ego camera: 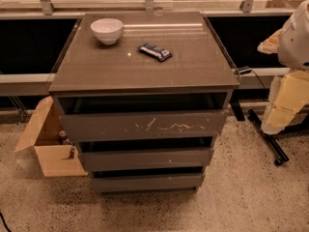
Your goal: Open bottom drawer
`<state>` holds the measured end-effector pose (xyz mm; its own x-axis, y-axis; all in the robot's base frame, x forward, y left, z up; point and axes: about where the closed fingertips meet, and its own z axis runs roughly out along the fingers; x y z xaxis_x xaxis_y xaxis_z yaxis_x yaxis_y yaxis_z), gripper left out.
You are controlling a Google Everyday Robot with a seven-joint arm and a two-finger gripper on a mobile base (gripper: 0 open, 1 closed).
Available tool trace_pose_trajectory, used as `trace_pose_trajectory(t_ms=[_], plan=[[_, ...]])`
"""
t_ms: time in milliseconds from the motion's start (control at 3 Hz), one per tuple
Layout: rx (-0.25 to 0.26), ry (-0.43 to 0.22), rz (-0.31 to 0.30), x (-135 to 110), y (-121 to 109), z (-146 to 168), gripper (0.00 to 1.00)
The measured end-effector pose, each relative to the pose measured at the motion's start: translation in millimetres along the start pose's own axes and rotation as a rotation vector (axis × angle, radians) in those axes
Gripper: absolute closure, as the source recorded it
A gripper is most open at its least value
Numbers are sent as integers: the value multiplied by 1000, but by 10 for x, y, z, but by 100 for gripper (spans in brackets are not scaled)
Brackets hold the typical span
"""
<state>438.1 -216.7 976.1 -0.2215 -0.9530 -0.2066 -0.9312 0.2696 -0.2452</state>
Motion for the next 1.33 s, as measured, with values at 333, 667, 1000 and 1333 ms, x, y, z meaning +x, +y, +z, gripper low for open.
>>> trace_pose_trajectory(t_ms=[333, 667, 1000, 1333], plan=[[0, 0, 0, 0, 0, 0, 0], [-46, -43, -13, -24, 111, 338, 0], [-162, -115, -24, -87, 374, 1027, 0], [-239, -152, -48, -162, 562, 1506, 0]])
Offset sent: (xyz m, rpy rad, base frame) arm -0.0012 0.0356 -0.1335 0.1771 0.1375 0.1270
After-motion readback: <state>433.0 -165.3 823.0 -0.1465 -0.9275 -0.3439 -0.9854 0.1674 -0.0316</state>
